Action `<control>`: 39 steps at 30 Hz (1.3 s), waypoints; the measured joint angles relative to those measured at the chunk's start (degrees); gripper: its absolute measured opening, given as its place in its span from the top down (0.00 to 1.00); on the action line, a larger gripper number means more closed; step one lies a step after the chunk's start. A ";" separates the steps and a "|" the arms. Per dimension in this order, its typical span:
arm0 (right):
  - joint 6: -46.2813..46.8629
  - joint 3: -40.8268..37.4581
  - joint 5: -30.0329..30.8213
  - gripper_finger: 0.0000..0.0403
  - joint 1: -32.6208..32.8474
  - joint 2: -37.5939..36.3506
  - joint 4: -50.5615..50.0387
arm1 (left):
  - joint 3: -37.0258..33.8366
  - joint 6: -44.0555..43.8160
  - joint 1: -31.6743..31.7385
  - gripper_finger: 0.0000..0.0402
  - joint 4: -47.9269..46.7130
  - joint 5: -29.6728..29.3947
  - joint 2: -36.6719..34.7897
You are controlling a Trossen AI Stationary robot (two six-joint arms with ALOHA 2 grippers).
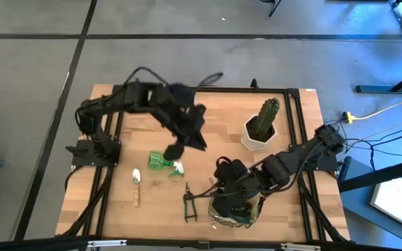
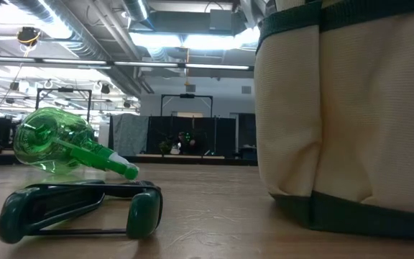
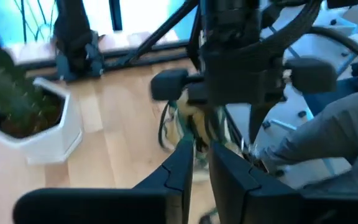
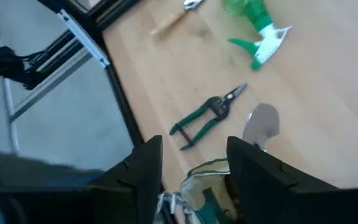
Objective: Pick & Place Garden tools in Gardening bag
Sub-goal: Put the right hand trowel into the side pocket of the white bag
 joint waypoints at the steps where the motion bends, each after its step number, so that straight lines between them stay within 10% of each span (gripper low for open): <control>1: -0.01 0.00 1.51 0.55 0.52 0.00 -0.64 | -1.59 -0.89 -1.31 0.90 2.40 -1.58 -0.08; 11: 3.58 -6.33 12.02 0.55 7.80 -5.41 -11.41 | -29.17 -20.86 -6.36 0.93 37.62 -11.14 -7.63; 17: 1.73 -29.63 11.01 0.55 11.11 -19.52 9.01 | -42.44 -28.46 -11.01 0.93 52.28 -32.35 -13.93; 26: -10.15 -56.23 3.49 0.55 7.97 -40.17 30.75 | -49.43 -39.85 -11.15 0.97 52.04 -48.93 -15.15; 34: -22.93 -62.89 -13.77 0.55 -6.65 -49.30 35.21 | -71.86 -48.42 -6.15 1.00 66.55 -42.27 -23.84; 39: -27.84 -63.34 -28.42 0.55 -14.71 -48.51 37.98 | -89.58 -51.58 2.48 1.00 97.05 -19.90 -28.37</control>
